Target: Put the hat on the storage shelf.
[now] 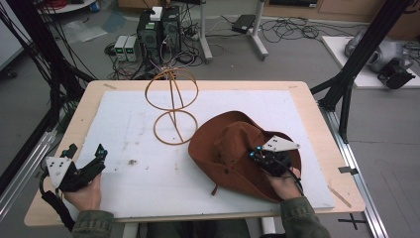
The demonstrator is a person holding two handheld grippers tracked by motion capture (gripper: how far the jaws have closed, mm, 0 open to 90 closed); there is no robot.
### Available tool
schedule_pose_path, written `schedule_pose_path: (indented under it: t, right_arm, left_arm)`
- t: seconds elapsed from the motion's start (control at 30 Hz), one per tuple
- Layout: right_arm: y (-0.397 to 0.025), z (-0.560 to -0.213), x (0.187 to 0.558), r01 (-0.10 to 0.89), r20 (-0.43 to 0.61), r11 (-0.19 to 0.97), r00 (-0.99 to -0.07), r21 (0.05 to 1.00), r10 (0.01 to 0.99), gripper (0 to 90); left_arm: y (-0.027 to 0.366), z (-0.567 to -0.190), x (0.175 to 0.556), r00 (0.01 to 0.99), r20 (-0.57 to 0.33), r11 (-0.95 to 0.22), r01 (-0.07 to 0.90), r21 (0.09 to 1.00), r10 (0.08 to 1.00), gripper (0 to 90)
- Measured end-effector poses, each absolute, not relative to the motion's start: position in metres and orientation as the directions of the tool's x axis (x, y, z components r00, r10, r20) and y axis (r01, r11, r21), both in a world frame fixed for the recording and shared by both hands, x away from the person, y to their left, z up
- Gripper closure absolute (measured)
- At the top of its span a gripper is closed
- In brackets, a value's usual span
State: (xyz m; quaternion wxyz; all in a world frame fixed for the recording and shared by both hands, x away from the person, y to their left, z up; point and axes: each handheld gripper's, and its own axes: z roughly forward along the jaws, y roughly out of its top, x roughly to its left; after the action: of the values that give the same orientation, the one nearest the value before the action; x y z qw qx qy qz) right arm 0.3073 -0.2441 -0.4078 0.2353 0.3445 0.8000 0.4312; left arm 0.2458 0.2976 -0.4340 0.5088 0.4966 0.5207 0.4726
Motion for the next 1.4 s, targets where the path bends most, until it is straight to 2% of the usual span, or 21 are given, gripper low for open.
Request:
schedule_pose_path:
  t: [0.5, 0.67, 1.0, 1.4]
  right_arm:
    - [-0.257, -0.399, 0.304, 0.337, 0.03, 0.238, -0.629, 0.911, 0.777, 87.8]
    - [-0.26, -0.397, 0.301, 0.31, 0.032, 0.213, -0.628, 0.927, 0.778, 87.8]
    - [-0.271, -0.387, 0.294, 0.266, 0.104, 0.083, -0.618, 0.96, 0.779, 87.8]
    - [-0.273, -0.379, 0.286, 0.191, 0.099, 0.03, -0.63, 0.981, 0.771, 87.9]
  left_arm:
    - [0.299, -0.434, 0.246, 0.006, -0.071, 0.071, 0.032, 0.997, 0.997, 17.0]
    - [0.3, -0.434, 0.246, 0.006, -0.072, 0.072, 0.033, 0.997, 0.997, 17.0]
    - [0.3, -0.434, 0.246, 0.008, -0.071, 0.071, 0.033, 0.997, 0.997, 17.0]
    - [0.3, -0.434, 0.246, 0.009, -0.07, 0.07, 0.033, 0.997, 0.998, 17.1]
